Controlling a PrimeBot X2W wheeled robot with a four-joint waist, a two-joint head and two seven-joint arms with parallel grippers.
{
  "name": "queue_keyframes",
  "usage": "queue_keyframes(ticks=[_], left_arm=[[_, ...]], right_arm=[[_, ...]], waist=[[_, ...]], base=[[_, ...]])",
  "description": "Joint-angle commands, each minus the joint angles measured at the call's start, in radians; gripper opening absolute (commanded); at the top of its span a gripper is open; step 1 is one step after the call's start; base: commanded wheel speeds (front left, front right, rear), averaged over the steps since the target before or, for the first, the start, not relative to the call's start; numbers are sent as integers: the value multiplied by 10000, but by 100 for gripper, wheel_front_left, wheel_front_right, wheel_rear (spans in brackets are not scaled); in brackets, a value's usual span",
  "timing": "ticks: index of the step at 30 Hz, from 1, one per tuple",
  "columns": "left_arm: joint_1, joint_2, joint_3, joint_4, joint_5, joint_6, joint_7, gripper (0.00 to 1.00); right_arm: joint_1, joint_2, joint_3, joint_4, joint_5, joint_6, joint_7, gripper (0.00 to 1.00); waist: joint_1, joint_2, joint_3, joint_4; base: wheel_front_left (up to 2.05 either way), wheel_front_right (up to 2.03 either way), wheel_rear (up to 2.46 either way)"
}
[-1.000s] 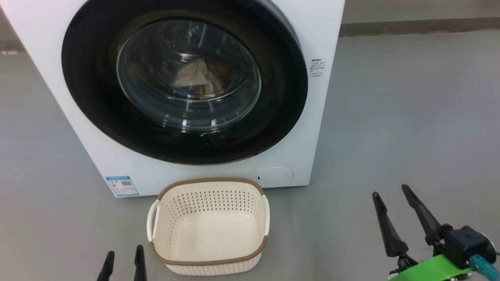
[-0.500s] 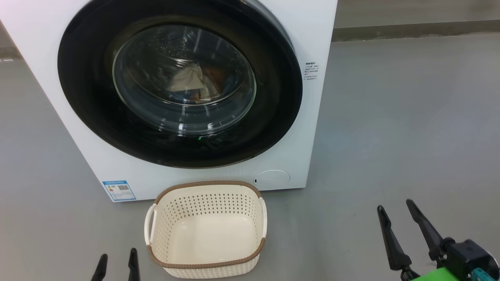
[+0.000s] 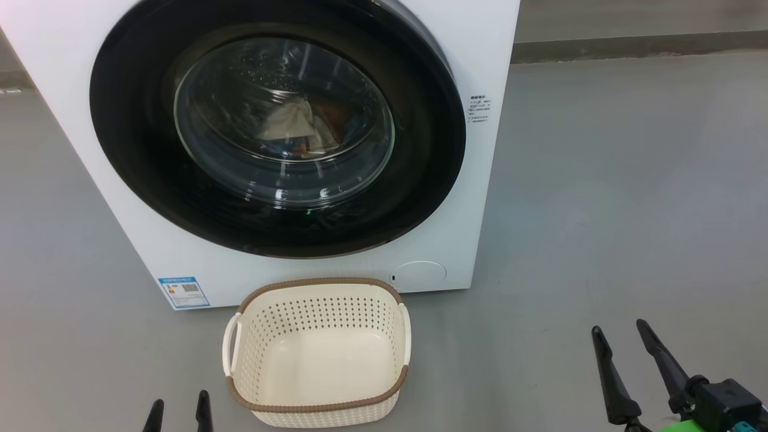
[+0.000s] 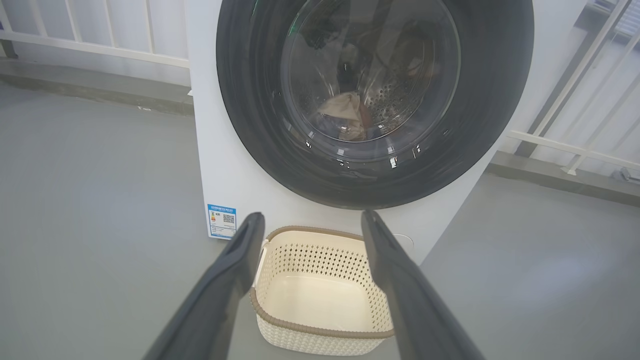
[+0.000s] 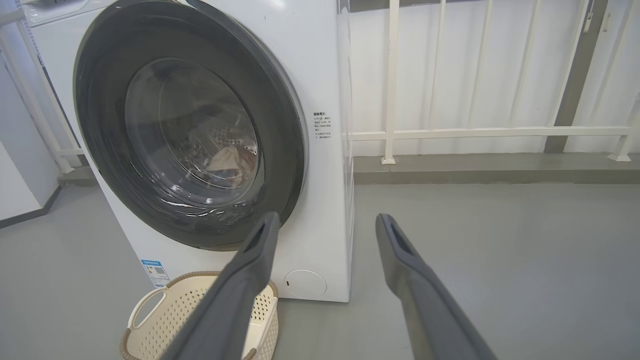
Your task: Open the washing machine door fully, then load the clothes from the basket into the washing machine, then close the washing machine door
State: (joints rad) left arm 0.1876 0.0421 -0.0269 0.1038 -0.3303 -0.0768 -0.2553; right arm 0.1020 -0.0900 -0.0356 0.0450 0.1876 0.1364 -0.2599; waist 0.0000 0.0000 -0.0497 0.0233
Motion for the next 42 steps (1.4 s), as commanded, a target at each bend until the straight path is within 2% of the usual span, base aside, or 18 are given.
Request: queue_keyframes(ticks=[1,22,23,30,34,38,42], left_arm=[[-150,81,326,-230,97,-60,-65,100],[51,81,277,-486,331,-39,-65,100],[217,-8,-31,-146,192,-58,1,0],[168,-132,-72,445,-96,-67,84,0],[75,-116,-28,466,-521,-82,194,0],[-21,-103,11,500,-942,-98,305,0],[-131,-90,52,534,-1363,-113,416,0]], right_arm=[[-173,-97,171,-187,-41,-57,-19,100],[-348,-160,63,48,-50,-57,-19,100],[-8,-19,-126,306,3,2,0,0],[60,72,-116,975,285,1,109,0],[-3,82,-138,995,741,-1,233,0],[-69,93,-157,1032,1195,-3,350,0],[-148,104,-177,1069,1651,-5,466,0]], waist=[[0,0,-8,18],[0,0,12,330],[0,0,11,331],[1,0,18,326],[22,0,16,303],[3,0,45,285],[0,0,70,267]], base=[[0,0,0],[0,0,0],[0,0,0],[0,0,0],[0,0,0],[0,0,0],[0,0,0]])
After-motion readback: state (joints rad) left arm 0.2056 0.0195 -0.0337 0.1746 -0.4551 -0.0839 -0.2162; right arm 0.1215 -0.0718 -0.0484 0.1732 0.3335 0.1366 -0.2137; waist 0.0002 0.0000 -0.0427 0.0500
